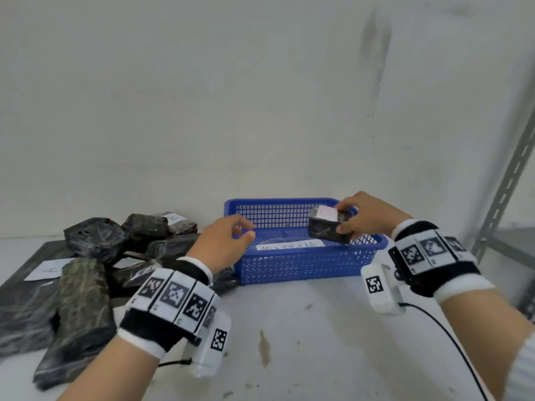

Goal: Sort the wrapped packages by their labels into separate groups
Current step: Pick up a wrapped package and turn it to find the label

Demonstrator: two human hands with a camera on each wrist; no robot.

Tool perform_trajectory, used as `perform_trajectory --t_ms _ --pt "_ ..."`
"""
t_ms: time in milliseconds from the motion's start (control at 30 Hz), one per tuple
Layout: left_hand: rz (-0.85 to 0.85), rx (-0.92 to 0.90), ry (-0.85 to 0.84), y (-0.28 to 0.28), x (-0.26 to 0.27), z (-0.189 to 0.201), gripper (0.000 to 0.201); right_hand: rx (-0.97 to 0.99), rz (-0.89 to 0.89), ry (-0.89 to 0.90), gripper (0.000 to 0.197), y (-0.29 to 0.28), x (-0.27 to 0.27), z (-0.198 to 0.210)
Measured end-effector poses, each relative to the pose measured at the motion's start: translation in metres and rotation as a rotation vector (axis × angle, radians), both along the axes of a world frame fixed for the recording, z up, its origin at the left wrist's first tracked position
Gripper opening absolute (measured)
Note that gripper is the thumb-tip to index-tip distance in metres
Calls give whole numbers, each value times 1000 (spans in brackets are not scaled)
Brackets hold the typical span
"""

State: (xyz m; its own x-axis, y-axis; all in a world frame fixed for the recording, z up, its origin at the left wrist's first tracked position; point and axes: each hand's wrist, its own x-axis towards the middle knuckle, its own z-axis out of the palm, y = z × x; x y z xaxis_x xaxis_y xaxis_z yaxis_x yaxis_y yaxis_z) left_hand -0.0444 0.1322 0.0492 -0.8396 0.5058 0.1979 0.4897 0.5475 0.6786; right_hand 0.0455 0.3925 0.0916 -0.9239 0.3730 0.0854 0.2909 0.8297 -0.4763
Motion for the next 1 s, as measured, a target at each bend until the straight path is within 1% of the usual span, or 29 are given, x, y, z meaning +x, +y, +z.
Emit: perform_trajectory --t_ms 67,167,267,367,433,533,600,667,767,900,1000 --pt "-4 -93 7 8 -5 -10 18 58 -48 -71 38 18 -9 -8" --pt "28 -210 27 14 -11 -23 13 133 -24 -202 54 38 -21 -14" --pt "48 -212 30 13 -18 -29 11 229 27 -315 60 52 -30 -18" --pt "48 -187 43 10 -23 -34 8 350 65 -413 43 60 -39 -26" --pt "41 -186 44 9 -25 -35 6 368 81 -469 41 65 -44 -28" --pt "32 -198 37 9 -25 -36 4 304 91 -560 30 62 -48 -22" --pt "30 -205 43 10 -25 -35 4 252 108 -602 28 58 -52 -18" --pt "32 -213 47 10 -25 -35 6 300 118 -642 25 54 -55 -17" --pt "35 -221 50 11 -24 -35 8 394 126 -653 26 52 -57 -18" --pt "23 -176 68 9 -19 -33 6 309 114 -633 31 55 -55 -23" --pt "20 -111 85 1 -18 -28 11 239 90 -545 30 60 -53 -29"
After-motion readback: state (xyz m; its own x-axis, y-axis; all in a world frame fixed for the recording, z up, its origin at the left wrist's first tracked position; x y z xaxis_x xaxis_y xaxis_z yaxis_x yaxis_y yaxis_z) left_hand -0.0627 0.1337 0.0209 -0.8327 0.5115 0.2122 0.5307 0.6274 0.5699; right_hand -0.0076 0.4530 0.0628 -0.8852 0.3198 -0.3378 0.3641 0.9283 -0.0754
